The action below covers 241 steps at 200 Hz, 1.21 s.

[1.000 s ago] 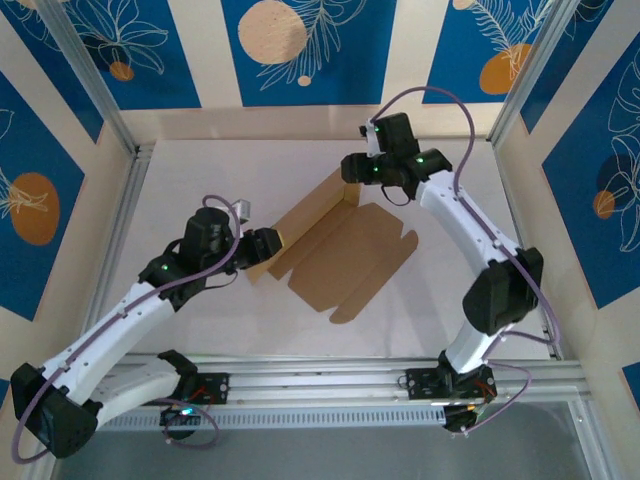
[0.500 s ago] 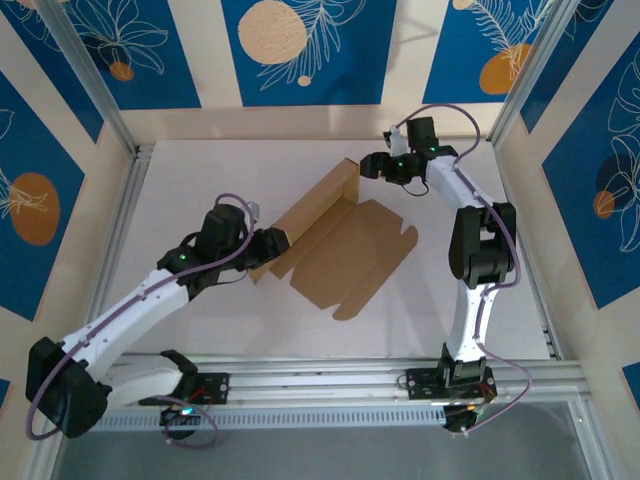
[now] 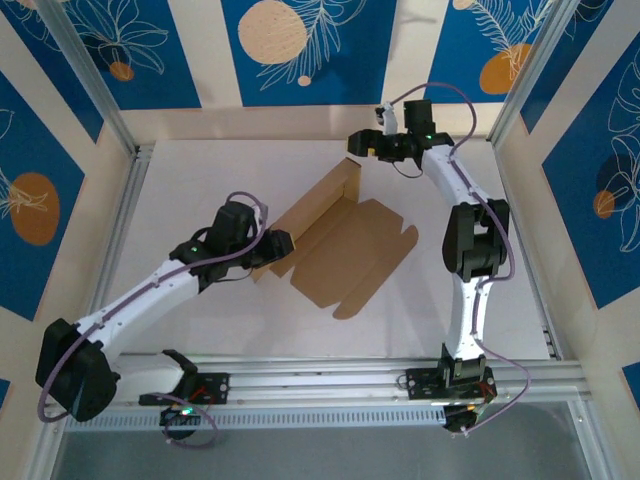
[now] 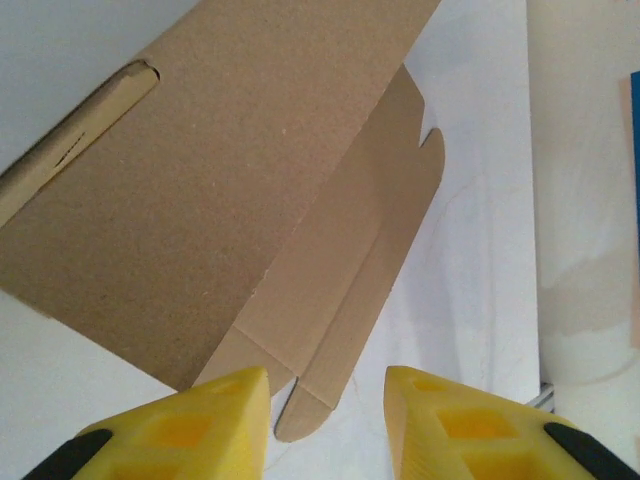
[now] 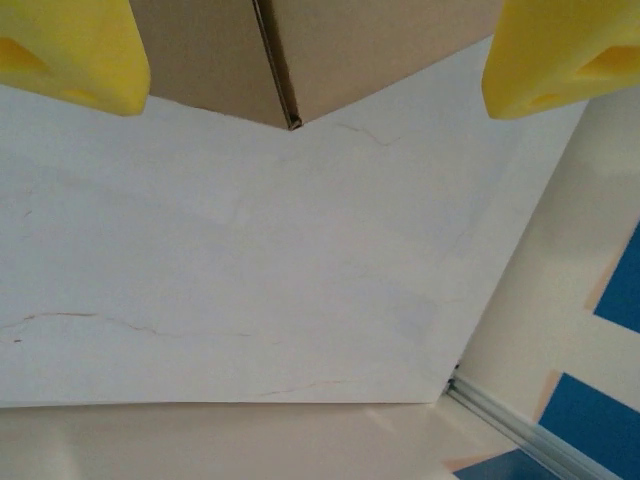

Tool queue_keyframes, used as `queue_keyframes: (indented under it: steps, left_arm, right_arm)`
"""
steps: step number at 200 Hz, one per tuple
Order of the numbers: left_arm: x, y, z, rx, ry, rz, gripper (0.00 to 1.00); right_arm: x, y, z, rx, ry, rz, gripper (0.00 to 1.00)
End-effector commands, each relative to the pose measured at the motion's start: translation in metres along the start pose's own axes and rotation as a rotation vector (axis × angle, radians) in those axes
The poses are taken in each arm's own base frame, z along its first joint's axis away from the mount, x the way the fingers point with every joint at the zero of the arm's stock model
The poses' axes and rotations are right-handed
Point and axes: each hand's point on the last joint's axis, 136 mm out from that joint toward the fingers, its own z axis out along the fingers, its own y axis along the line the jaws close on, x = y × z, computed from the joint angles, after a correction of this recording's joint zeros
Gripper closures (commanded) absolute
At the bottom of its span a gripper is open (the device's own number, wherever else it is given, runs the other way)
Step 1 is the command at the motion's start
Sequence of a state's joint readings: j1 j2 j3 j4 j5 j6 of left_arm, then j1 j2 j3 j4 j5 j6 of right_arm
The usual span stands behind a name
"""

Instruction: Fold the paper box

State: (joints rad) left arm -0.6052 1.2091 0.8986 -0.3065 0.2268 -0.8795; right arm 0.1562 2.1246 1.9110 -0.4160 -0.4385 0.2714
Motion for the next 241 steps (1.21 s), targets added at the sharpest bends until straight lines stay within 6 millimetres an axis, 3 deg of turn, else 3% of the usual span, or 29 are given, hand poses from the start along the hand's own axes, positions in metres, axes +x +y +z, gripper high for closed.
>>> queue_keyframes:
  steps: [1,26,71,124,162,202,241]
  left_arm:
    - [-0.01,-0.002,0.001,-0.008,-0.021,0.064,0.65]
    - [-0.02,0.009,0.008,-0.016,-0.021,0.059,0.65]
    - [-0.05,0.014,0.02,-0.031,-0.032,0.088,0.65]
    - [-0.087,0.02,0.025,-0.01,-0.062,0.056,0.66]
    - [-0.103,0.015,0.01,0.032,-0.073,0.056,0.65]
    - [-0.121,0.014,-0.025,-0.009,-0.089,0.06,0.57]
    - [-0.132,0.021,-0.043,-0.106,-0.11,0.09,0.41]
  right_arm:
    - [0.035,-0.012,0.018,0.064,0.096,0.084,0.15]
    - [0.048,-0.014,0.016,0.078,0.102,0.125,0.17]
    - [0.061,-0.017,-0.006,0.167,0.071,0.199,0.19]
    - [0.085,-0.006,-0.027,0.215,0.051,0.273,0.23]
    - [0.104,-0.005,-0.051,0.322,-0.001,0.356,0.24]
    - [0.12,0.005,-0.062,0.437,-0.027,0.404,0.2]
    - [0.126,0.001,-0.073,0.567,-0.033,0.383,0.19]
